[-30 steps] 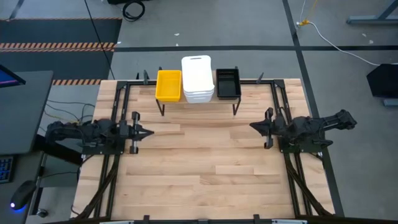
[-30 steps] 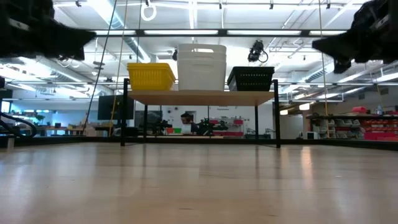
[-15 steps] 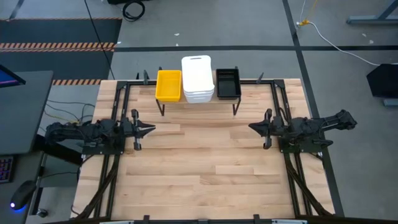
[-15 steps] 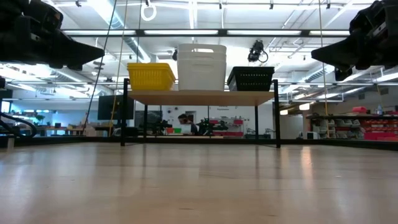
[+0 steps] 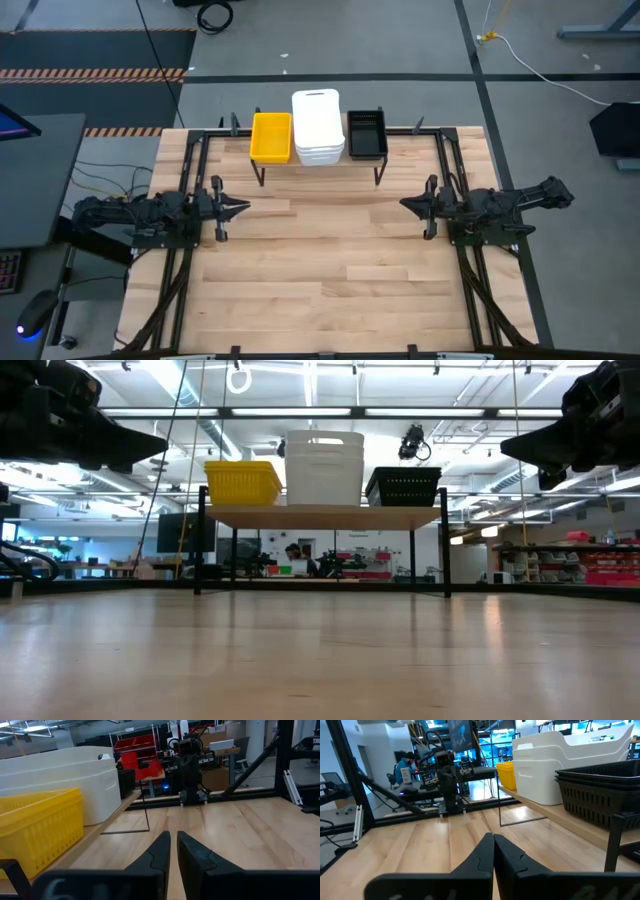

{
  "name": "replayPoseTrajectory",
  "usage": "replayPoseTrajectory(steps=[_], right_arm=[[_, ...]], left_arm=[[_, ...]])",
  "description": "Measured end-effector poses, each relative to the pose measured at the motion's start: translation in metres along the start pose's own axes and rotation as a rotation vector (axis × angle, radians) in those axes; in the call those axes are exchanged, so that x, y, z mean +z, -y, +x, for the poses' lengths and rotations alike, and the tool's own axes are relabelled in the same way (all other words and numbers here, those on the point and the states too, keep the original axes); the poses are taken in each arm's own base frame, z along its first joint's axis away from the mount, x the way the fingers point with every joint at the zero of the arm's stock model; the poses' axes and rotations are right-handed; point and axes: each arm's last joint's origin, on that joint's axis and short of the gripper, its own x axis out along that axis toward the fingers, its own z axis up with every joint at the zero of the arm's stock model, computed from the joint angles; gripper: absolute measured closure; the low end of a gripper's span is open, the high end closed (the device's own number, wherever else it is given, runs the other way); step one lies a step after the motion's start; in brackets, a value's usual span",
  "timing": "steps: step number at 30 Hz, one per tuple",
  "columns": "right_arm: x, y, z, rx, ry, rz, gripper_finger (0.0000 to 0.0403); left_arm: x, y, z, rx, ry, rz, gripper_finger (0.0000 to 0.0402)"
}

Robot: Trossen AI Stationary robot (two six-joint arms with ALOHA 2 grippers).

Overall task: Stack baskets on shelf by color
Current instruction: Return to Home Position

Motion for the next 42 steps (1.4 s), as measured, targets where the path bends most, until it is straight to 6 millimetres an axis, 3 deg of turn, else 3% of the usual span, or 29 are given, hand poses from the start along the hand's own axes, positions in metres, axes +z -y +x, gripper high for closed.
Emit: replayPoseTrajectory(steps=[42], right_arm=[[0.0,0.0,0.0,0.001,0.0,-0.001,0.0395]], left_arm=[[-0.0003,0.0001,0.0,0.0,-0.002,0.001,0.0364]])
